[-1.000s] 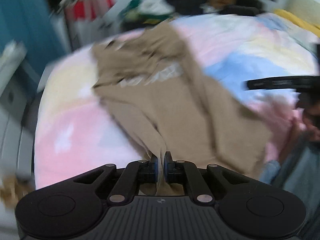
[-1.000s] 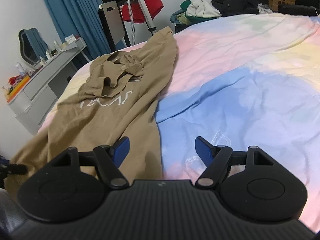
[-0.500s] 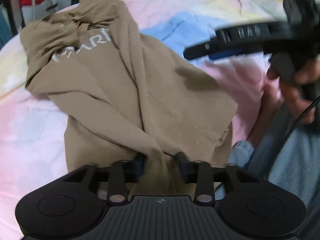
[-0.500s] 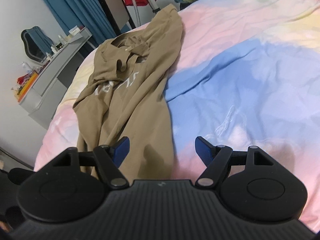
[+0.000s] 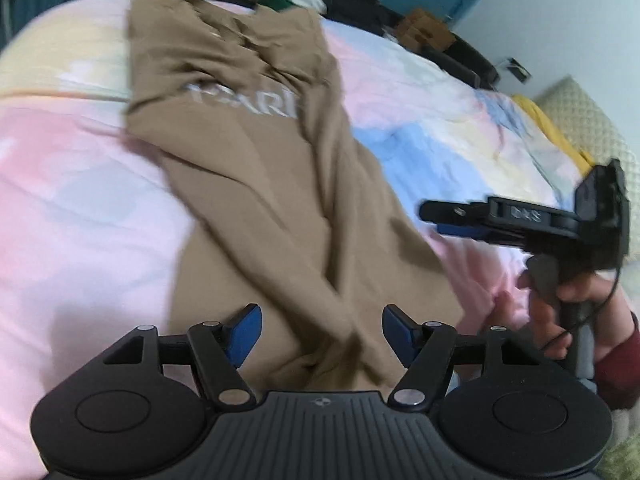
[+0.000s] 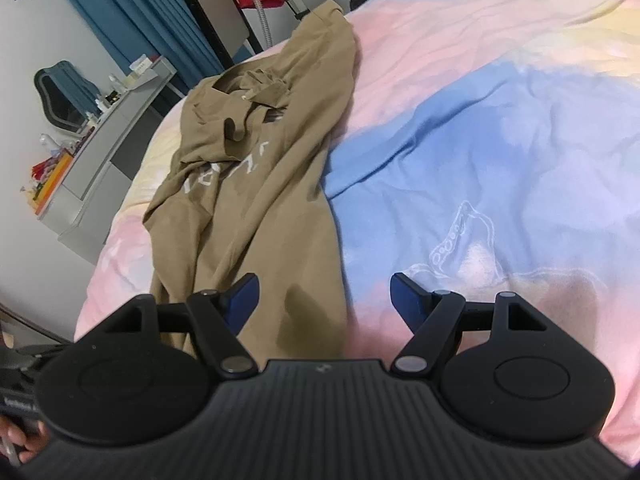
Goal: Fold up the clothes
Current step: 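Grasp the hem with the right gripper while the left gripper holds its hem corner, then lift the hem with both grippers and fold it over toward the collar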
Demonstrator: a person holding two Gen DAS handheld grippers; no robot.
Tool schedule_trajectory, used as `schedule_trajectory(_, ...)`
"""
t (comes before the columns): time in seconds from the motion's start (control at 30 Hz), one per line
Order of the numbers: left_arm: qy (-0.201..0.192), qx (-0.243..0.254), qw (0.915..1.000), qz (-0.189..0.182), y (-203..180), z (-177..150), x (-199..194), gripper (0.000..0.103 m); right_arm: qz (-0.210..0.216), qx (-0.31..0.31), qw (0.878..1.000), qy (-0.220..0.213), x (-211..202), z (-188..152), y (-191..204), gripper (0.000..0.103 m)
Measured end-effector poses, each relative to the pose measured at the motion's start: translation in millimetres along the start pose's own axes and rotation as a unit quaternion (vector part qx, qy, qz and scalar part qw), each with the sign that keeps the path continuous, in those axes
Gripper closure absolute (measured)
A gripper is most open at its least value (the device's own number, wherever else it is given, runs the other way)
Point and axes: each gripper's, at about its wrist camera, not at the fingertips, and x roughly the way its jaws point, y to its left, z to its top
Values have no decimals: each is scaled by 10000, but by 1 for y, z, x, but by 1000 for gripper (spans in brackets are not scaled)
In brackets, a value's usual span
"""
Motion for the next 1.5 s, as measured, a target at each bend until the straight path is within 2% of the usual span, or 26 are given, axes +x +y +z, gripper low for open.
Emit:
schedule_trajectory(0.03,90,130,9999,27,-6,0,5,45,-15,8,10000,7,1,0,0,29)
schedule_trajectory(0.07,170,273,9994,80,-12,-1,10,60,-34,18,10000,12,2,0,-1,29)
schedule_trajectory(0.1,241,403,9988,132,-18,-2,15,69,-47,29,10000,14,2,0,-1,29)
schedule_trajectory(0.13,278,496,9982,205,-22,-3,18,86,-51,34,10000,11,2,0,-1,29)
schedule_trajectory(0.17,252,529,9980,249,-23,-4,15,94,-55,38,10000,9,2,0,-2,29)
schedule_trajectory(0.27,111,442,9985,289,-15,-5,-2,97,-75,18,10000,4,1,-1,-1,29)
schedule_trajectory(0.4,227,-79,9963,824,24,-3,-36,97,-18,-70,10000,-53,-2,-1,1,29)
schedule_trajectory(0.53,342,-601,9884,1356,63,-1,-70,97,65,-334,9990,-299,-10,-1,10,28)
schedule_trajectory(0.6,398,-861,9822,1619,82,-1,-87,97,259,-632,9970,-369,-11,-4,22,28)
schedule_trajectory(0.7,709,-1172,9772,1623,97,1,-84,97,588,-1285,9894,-324,-8,-10,48,28)
schedule_trajectory(0.77,818,-1010,9773,1672,91,4,-79,96,881,-1606,9830,-130,-1,-12,66,28)
schedule_trajectory(0.8,855,-919,9777,1684,88,5,-77,96,1022,-1740,9794,-38,3,-12,75,32)
schedule_trajectory(0.87,869,-770,9782,1720,86,6,-77,81,1227,-1999,9721,51,14,-10,96,38)
schedule_trajectory(0.9,869,-728,9784,1728,85,6,-76,77,1305,-2129,9683,78,19,-8,107,45)
schedule_trajectory(0.97,872,-701,9789,1712,84,4,-72,61,1414,-2434,9595,132,35,-5,131,57)
schedule_trajectory(1.03,882,-625,9792,1717,82,3,-69,60,1508,-2751,9492,245,56,-3,156,63)
schedule_trajectory(1.1,911,-395,9789,1785,75,0,-67,63,1606,-3036,9382,423,79,-7,179,67)
schedule_trajectory(1.13,925,-281,9786,1819,72,-1,-65,76,1660,-3096,9349,500,91,-9,186,69)
schedule_trajectory(1.17,939,-166,9781,1852,69,-2,-64,97,1707,-3156,9316,580,102,-12,194,70)
schedule_trajectory(1.23,919,153,9771,1913,59,-5,-63,97,1520,-3246,9298,839,124,-22,196,71)
schedule_trajectory(1.3,747,746,9751,1950,35,-8,-66,98,1407,-3241,9296,1048,141,-29,192,74)
schedule_trajectory(1.37,602,1161,9770,1687,11,-8,-65,97,1527,-3035,9341,1094,137,-24,181,75)
schedule_trajectory(1.43,488,1466,9789,1339,-11,-6,-61,97,1582,-2615,9453,1141,124,-10,166,73)
schedule_trajectory(1.5,462,1611,9802,1056,-28,-4,-47,96,1669,-2236,9555,953,103,5,147,72)
